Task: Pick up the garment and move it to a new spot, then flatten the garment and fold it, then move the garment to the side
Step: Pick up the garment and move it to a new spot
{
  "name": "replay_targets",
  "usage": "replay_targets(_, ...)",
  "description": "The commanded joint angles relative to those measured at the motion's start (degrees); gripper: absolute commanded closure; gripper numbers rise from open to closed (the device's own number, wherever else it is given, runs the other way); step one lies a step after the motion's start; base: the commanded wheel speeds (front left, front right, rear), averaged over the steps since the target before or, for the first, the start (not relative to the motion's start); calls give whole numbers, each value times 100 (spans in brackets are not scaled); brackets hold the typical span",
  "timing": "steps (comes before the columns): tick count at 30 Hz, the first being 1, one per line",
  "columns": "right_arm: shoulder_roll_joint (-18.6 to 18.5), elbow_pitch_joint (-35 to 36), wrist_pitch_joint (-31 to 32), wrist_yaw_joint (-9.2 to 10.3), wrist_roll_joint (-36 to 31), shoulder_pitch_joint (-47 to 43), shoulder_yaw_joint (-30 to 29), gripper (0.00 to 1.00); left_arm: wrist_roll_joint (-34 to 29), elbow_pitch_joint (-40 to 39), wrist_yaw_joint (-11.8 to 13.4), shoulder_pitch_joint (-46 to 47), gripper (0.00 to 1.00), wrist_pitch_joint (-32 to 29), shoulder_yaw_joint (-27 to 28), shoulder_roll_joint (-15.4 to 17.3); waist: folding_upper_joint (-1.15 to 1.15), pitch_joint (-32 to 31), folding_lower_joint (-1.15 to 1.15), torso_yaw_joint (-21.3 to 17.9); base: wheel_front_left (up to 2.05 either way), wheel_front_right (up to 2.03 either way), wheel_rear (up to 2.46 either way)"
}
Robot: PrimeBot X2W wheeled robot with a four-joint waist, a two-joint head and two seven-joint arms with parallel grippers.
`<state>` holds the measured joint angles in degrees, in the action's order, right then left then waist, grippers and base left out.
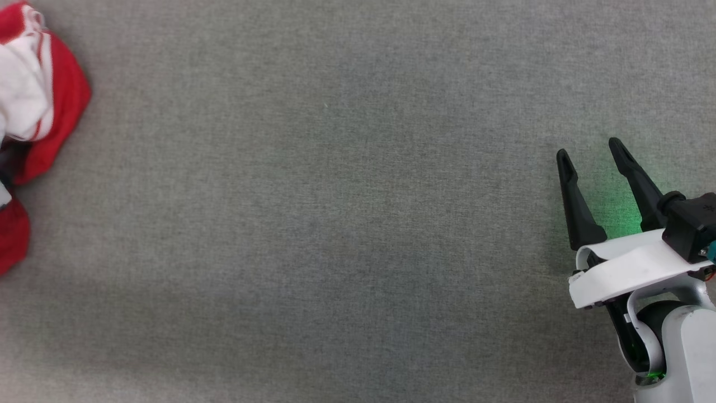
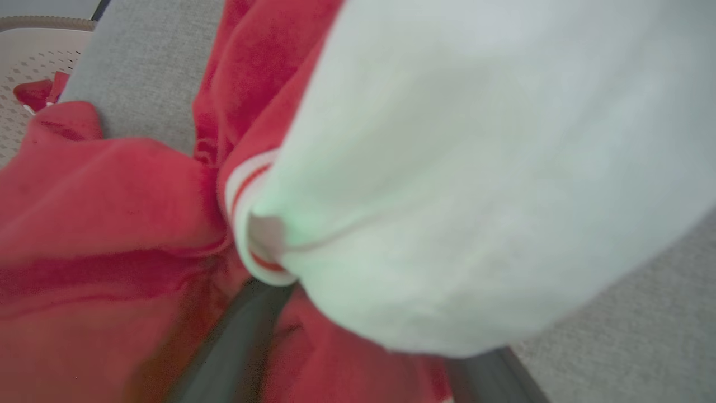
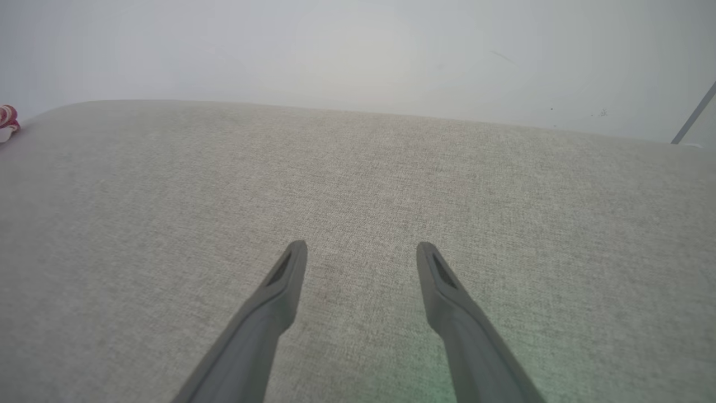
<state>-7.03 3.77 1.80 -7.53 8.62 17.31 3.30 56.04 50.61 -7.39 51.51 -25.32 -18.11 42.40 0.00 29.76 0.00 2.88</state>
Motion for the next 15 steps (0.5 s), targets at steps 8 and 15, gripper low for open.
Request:
replay_targets(8, 65, -44, -48, 7, 16, 31, -56, 0, 98, 298, -17, 214, 100, 573, -427, -36, 0, -154, 0, 44, 0, 0, 0)
replay_targets(15, 106, -308, -191, 8, 141, -193, -96, 0, 94, -110, -10, 384, 100, 1350, -681, 425, 0, -738, 0, 201, 0, 0, 0)
